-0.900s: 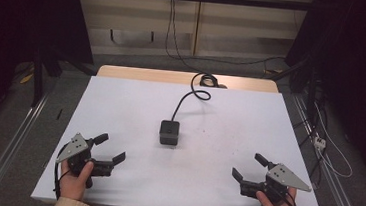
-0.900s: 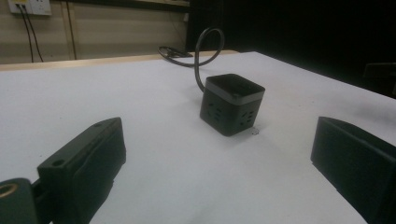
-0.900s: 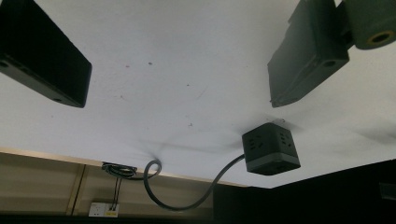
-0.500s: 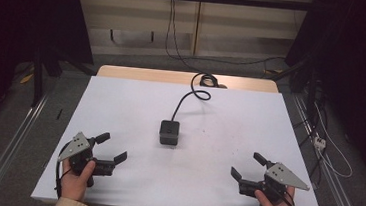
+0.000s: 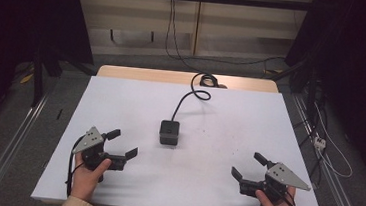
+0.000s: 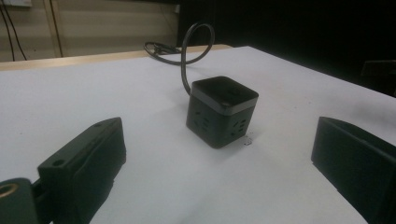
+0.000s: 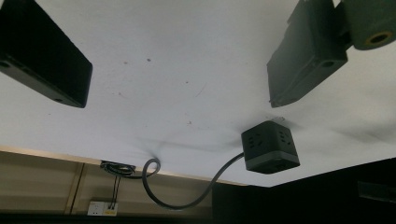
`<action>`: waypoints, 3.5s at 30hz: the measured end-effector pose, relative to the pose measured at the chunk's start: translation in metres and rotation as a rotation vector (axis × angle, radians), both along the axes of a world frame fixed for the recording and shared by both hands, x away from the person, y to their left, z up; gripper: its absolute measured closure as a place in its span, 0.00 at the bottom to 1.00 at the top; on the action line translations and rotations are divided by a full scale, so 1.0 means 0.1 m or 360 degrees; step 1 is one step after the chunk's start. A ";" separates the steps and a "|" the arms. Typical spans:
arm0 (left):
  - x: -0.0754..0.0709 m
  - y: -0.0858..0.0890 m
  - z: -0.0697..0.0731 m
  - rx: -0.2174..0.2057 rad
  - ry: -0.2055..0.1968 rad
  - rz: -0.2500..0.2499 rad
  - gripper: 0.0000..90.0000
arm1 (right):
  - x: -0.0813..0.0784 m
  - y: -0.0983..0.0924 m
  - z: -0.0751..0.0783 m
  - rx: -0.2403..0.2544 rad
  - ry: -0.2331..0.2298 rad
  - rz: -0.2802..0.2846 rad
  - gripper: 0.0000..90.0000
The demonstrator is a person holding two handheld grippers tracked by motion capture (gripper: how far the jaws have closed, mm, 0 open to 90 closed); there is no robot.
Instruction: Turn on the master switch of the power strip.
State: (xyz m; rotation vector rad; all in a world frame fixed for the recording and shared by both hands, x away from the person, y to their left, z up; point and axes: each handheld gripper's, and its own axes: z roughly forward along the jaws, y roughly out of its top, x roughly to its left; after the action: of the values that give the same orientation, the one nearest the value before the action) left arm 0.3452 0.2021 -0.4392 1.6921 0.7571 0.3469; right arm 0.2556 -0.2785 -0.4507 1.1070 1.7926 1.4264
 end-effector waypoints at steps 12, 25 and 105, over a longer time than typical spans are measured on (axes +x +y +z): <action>0.06 -0.15 0.03 -0.0017 -0.0005 -0.0031 0.04 | 0.00 -0.02 0.00 -0.0007 -0.0010 -0.0003 0.07; 0.15 -0.25 0.04 -0.0024 -0.0029 -0.0029 0.04 | 0.00 -0.01 0.00 0.0003 -0.0002 0.0000 0.07; 0.48 -0.77 0.07 0.0004 -0.0018 -0.0108 0.13 | 0.00 -0.01 0.00 -0.0001 -0.0012 0.0013 0.07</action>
State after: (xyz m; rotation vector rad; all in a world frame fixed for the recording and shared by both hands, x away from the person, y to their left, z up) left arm 0.3935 0.1256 -0.4325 1.7126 0.6899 0.3101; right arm 0.2560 -0.2794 -0.4507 1.0939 1.7942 1.4324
